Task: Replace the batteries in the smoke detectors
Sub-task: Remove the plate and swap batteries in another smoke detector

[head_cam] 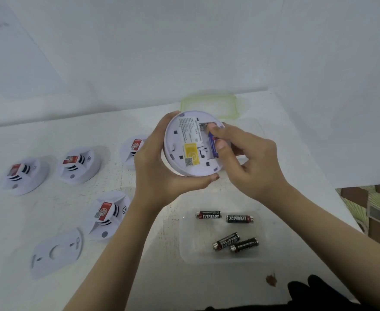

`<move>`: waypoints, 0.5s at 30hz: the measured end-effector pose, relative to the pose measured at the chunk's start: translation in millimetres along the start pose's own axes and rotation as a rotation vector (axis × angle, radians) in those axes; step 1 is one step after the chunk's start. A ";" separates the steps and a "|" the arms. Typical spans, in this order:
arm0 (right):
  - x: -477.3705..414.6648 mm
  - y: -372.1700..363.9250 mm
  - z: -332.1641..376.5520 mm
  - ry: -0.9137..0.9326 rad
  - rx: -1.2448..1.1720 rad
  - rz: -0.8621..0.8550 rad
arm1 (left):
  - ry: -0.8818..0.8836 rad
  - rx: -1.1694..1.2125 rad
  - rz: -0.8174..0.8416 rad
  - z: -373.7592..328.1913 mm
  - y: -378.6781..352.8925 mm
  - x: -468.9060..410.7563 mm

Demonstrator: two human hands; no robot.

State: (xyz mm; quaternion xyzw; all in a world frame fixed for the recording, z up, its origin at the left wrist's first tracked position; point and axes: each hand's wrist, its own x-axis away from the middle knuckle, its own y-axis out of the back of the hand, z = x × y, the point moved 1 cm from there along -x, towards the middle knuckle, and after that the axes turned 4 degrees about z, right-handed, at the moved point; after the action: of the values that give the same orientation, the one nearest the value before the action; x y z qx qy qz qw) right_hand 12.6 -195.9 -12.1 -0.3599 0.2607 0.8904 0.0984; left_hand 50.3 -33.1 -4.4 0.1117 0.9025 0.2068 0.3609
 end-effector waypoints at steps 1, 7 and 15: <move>-1.1 0.5 -2.2 -0.007 -0.017 0.020 | 0.017 0.005 0.022 2.6 1.6 -1.0; -16.9 14.8 -24.7 -0.187 -0.088 0.196 | 0.120 0.021 0.072 19.2 7.4 -5.2; -60.7 36.9 -72.8 -0.321 0.818 0.609 | 0.169 0.038 0.036 31.8 4.7 -2.0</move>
State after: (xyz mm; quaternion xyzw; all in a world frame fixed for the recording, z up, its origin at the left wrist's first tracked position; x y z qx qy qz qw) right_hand 85.9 -265.3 0.4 -0.0596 0.6608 0.7482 0.0067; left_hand 74.2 -20.3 -21.9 0.1167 0.9314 0.2046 0.2775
